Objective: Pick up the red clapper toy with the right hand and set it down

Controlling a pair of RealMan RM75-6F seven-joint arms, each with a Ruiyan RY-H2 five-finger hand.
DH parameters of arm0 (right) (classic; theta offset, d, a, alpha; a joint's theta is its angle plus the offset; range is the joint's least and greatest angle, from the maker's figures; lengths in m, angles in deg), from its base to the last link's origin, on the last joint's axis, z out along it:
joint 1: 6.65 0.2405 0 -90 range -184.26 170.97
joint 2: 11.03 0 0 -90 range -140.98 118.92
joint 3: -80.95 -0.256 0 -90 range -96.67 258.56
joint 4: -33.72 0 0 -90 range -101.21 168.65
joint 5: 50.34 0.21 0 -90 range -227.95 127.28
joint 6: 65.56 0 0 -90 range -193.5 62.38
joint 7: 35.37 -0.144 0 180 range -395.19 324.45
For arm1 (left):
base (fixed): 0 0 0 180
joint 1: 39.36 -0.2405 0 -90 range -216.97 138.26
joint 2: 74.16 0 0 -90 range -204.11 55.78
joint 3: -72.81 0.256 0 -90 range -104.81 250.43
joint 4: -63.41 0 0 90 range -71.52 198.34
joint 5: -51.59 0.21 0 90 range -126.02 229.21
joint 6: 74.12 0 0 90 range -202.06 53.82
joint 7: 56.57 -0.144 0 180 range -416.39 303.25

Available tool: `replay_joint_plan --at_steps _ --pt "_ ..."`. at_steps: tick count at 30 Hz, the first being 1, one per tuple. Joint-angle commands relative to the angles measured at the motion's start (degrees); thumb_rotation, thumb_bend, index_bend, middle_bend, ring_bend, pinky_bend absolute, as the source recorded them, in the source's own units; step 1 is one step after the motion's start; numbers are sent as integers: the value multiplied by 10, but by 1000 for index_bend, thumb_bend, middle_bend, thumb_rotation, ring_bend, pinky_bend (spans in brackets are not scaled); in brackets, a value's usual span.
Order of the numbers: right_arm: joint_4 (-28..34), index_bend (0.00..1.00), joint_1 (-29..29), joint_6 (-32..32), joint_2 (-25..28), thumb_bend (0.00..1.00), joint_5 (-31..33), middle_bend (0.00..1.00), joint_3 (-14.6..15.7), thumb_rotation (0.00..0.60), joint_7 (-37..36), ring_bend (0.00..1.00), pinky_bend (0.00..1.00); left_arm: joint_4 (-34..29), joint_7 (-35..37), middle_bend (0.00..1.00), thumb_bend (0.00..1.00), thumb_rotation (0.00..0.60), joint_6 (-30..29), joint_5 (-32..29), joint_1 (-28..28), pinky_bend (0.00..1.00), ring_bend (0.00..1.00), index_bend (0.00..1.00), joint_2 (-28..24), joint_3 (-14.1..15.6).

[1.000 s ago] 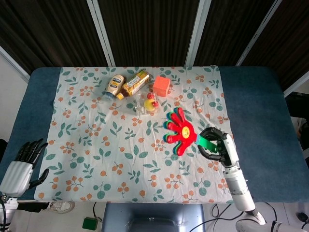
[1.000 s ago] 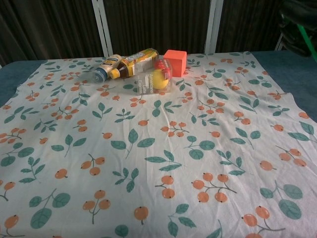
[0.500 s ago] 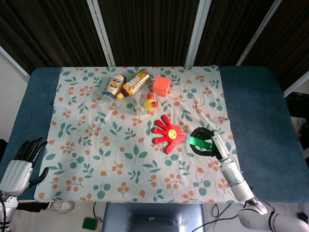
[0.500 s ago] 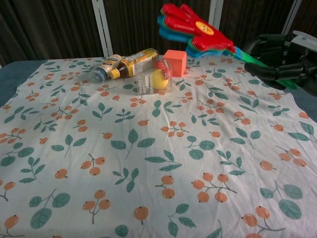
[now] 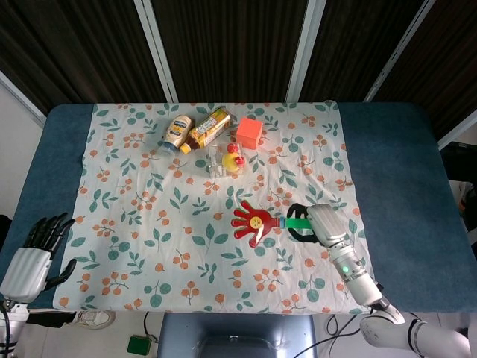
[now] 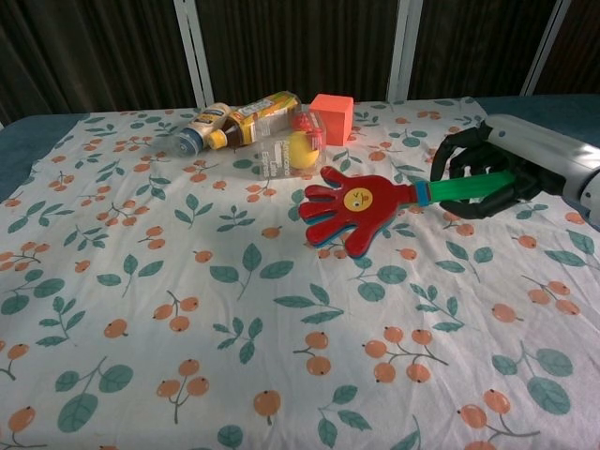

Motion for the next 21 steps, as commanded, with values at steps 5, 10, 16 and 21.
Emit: replay_joint_plan --at_steps 5,10,16,21 --pt "-48 156 34 -72 -21 429 43 397 6 600 30 389 681 0 2 0 384 600 0 0 0 24 0 0 -1 0" --pt "-29 0 39 -110 16 239 71 55 11 600 66 26 264 0 3 0 382 600 1 -1 0 24 0 0 -2 1" --pt "51 0 10 -73 89 215 86 0 19 600 124 0 135 -3 -1 0 384 600 -2 0 -2 24 0 0 -3 1" --pt "134 0 -66 59 163 215 27 0 59 600 171 0 7 -4 -5 0 385 600 -5 -1 -4 24 0 0 -4 1"
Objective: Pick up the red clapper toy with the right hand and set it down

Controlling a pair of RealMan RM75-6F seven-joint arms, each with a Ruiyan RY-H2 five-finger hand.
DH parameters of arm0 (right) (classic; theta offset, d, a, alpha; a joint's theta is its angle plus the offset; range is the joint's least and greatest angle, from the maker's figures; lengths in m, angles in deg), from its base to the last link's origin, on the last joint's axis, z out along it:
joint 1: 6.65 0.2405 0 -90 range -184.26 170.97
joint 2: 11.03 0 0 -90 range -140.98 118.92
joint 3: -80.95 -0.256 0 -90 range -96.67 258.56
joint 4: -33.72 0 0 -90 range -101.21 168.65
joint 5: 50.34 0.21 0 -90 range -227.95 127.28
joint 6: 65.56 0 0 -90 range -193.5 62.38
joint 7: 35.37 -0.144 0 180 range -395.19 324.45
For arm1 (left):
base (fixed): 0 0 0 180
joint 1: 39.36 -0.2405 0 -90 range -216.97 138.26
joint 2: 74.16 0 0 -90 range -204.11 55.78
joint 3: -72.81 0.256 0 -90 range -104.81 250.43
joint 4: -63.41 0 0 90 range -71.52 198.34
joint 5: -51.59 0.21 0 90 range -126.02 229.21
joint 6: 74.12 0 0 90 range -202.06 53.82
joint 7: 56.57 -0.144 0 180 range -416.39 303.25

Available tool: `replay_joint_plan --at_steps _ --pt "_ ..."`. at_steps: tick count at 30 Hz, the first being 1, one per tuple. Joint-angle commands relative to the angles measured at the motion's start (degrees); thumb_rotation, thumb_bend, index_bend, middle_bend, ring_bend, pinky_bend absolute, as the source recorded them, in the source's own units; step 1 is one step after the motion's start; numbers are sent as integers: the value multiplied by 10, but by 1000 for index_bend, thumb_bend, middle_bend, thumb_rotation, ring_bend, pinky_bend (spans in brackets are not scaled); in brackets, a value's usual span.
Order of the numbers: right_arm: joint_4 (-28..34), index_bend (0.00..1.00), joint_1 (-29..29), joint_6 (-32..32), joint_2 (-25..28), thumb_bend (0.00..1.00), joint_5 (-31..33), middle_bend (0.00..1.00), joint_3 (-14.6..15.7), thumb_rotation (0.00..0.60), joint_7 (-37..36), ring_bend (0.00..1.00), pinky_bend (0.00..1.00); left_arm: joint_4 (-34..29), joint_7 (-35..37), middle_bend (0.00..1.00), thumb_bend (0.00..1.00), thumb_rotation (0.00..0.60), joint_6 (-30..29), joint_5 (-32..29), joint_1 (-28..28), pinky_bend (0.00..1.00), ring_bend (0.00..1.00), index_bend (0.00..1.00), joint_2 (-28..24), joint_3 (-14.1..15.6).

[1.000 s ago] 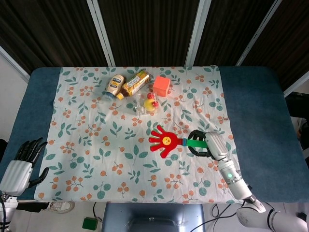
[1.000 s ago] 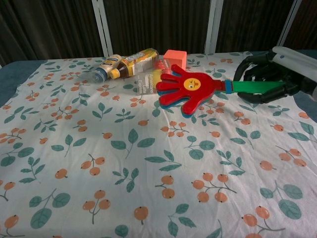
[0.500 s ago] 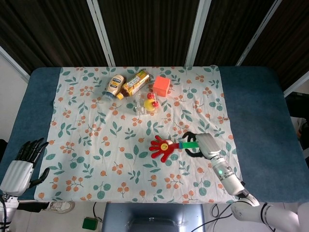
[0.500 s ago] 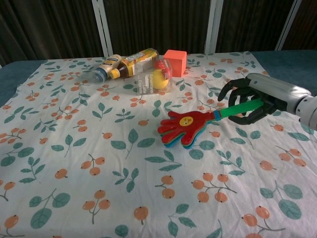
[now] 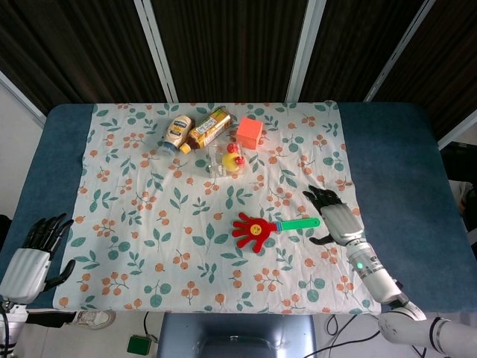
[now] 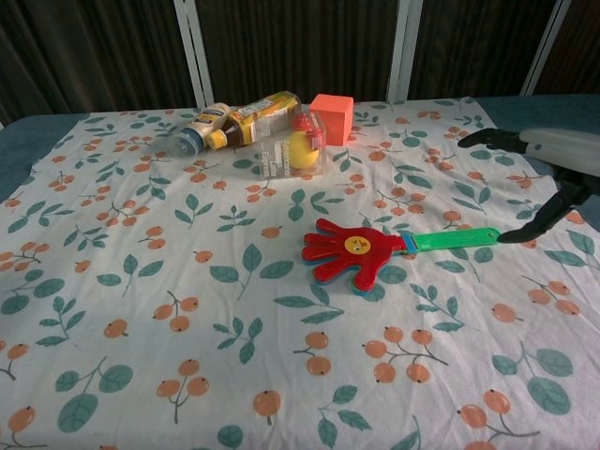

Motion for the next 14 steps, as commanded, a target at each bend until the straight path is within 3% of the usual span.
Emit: replay_joint_plan --at_steps 1,4,8,14 --pt "82 0 -92 152 77 214 -71 0 50 600 58 0 0 -2 -6 0 384 600 -1 -1 -1 24 0 0 0 -1" --pt "82 0 -152 251 88 208 -124 0 82 600 63 0 0 -5 -16 0 384 600 -6 -1 -3 23 0 0 2 -2" --pt "52 0 -204 329 81 207 -156 0 101 600 50 0 0 -7 -33 0 384 600 -7 -1 -5 23 0 0 7 -3" --pt "45 0 -218 352 90 206 -176 0 96 600 31 0 0 -12 -59 0 385 600 2 1 -2 22 0 0 15 -1"
